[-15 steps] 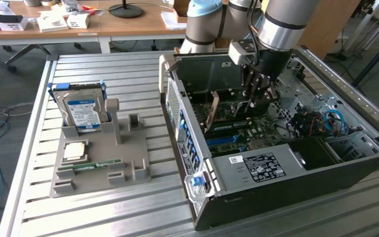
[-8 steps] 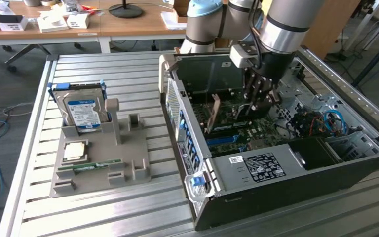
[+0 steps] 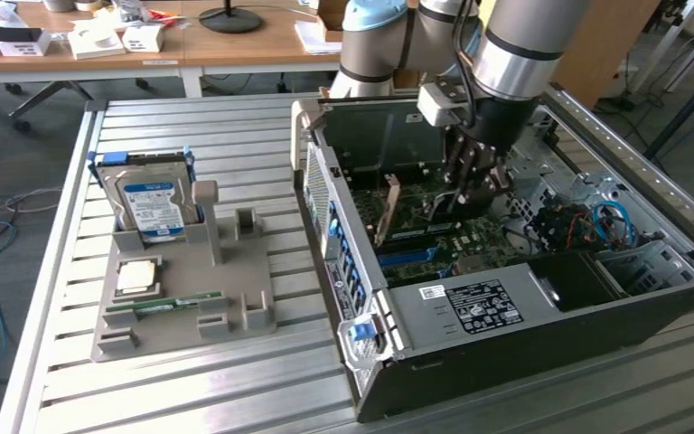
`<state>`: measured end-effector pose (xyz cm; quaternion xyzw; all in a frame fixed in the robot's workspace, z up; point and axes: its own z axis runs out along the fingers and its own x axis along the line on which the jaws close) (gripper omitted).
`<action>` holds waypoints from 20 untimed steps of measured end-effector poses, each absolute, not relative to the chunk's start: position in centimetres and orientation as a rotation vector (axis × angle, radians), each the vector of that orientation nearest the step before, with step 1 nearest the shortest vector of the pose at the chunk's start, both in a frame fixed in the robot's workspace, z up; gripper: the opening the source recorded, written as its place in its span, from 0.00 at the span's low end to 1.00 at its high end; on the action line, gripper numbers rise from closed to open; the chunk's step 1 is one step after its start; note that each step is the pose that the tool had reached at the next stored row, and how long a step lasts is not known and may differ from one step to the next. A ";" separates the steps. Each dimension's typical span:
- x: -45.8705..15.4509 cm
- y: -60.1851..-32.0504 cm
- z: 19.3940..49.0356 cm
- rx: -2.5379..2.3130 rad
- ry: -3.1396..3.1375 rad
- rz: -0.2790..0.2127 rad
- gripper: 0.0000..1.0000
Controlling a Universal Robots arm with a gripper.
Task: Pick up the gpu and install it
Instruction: 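Insert the gpu into the slot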
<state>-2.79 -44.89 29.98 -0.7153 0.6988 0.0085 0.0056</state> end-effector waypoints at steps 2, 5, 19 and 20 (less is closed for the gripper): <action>-3.1 -44.9 30.0 -2.239 2.187 0.027 0.26; -3.5 -44.9 29.9 -2.239 2.188 0.026 0.26; -3.9 -44.9 28.5 -2.240 2.188 0.026 0.26; -3.9 -44.9 28.5 -2.239 2.188 0.026 0.26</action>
